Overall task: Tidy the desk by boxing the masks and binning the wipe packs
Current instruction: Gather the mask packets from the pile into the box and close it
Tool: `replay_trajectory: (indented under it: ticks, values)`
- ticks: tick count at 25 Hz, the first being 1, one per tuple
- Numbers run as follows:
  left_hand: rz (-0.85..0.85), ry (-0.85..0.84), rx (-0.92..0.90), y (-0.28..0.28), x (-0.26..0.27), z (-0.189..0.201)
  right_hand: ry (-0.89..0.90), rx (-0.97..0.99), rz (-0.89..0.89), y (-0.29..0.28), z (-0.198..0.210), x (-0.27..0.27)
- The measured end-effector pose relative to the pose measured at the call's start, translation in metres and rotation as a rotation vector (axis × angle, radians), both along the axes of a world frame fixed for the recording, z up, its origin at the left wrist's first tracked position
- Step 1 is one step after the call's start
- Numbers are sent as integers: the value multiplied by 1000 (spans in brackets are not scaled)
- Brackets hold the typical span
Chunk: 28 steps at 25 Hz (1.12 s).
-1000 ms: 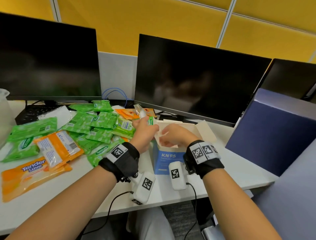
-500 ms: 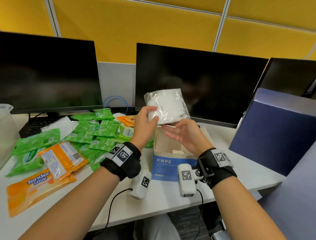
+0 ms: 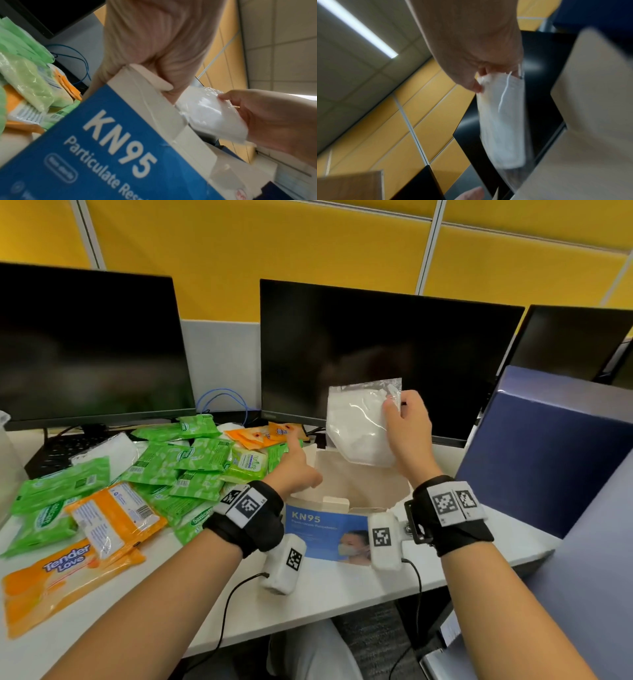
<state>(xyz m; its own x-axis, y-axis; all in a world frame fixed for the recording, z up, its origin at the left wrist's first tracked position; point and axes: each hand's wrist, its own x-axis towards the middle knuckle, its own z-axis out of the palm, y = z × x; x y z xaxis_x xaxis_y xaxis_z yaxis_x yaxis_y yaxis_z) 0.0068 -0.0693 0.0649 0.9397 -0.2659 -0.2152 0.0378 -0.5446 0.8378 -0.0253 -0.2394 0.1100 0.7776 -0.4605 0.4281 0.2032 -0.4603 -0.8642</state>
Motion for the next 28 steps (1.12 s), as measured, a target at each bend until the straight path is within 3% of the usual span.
replay_trajectory:
  ticks: [4,7,11,13,16,18,21,23,25,28]
  values:
    - [60,102,-169,-2,-2,11,139,-500,-86,1,11,-15]
    - [143,207,-355,-1,-3,14,266,-491,-1,2,13,-16]
    - [198,237,-402,-1,-3,12,834,-718,320,12,4,-16]
    - [208,222,-459,-1,-2,12,1022,-796,373,16,1,-17]
    - [198,192,-450,1,-4,10,837,-866,273,14,10,-14]
    - [125,153,-396,2,-6,10,616,-753,229,12,17,-8]
    - [27,63,-328,-3,-11,13,444,-681,237,17,21,-2]
    - [22,33,-309,-5,-12,13,317,-654,129,20,32,5]
    - [29,26,-294,-6,-11,13,368,-604,55,20,51,13]
    - [38,49,-279,-8,-12,13,721,-777,117,25,62,25]
